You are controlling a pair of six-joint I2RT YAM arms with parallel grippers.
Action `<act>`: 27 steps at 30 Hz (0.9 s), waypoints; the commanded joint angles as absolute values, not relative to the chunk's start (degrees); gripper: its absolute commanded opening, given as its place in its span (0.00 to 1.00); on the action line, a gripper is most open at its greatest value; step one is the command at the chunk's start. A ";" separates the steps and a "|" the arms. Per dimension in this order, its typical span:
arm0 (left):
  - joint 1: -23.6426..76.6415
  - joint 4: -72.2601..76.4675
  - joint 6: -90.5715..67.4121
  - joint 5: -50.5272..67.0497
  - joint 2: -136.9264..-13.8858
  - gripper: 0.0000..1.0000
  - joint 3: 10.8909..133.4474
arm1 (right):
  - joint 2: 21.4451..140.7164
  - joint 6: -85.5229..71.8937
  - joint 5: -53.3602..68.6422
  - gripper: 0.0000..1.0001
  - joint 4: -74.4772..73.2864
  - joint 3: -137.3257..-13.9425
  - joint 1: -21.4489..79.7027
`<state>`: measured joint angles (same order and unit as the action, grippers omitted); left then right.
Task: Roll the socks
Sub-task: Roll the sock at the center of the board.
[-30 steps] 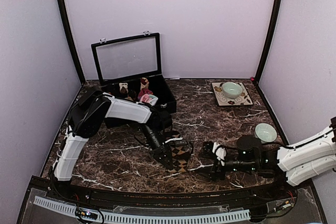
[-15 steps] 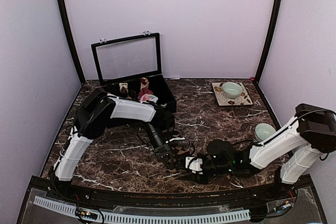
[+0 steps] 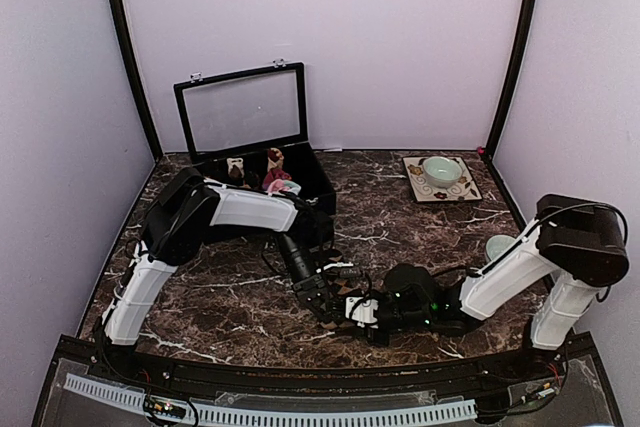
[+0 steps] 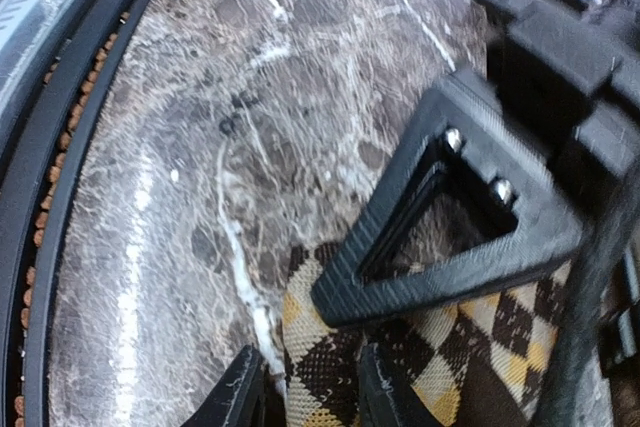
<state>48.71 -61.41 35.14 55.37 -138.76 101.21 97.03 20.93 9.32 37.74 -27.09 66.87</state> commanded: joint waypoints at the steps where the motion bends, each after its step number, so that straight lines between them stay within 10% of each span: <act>1: 47.86 -57.60 35.35 35.37 -143.70 0.02 98.90 | 99.21 19.99 10.25 0.30 40.85 -26.57 66.03; 12: 45.67 -53.93 35.78 39.78 -135.20 0.40 93.26 | 102.22 15.47 9.11 0.07 40.71 -24.16 65.00; 22: 43.24 -28.28 32.40 22.61 -107.46 0.42 74.09 | 101.65 5.89 15.40 0.00 38.11 -22.85 61.96; 23: 43.29 -25.28 31.93 19.76 -104.77 0.49 72.19 | 101.80 4.81 16.94 0.00 37.94 -22.83 61.70; 25: 42.99 -19.12 30.62 14.37 -101.51 0.95 67.23 | 102.27 2.99 18.60 0.00 37.43 -23.10 61.33; 27: 42.65 -15.73 29.77 5.85 -102.03 0.98 64.42 | 102.87 1.54 20.00 0.00 35.91 -23.87 60.95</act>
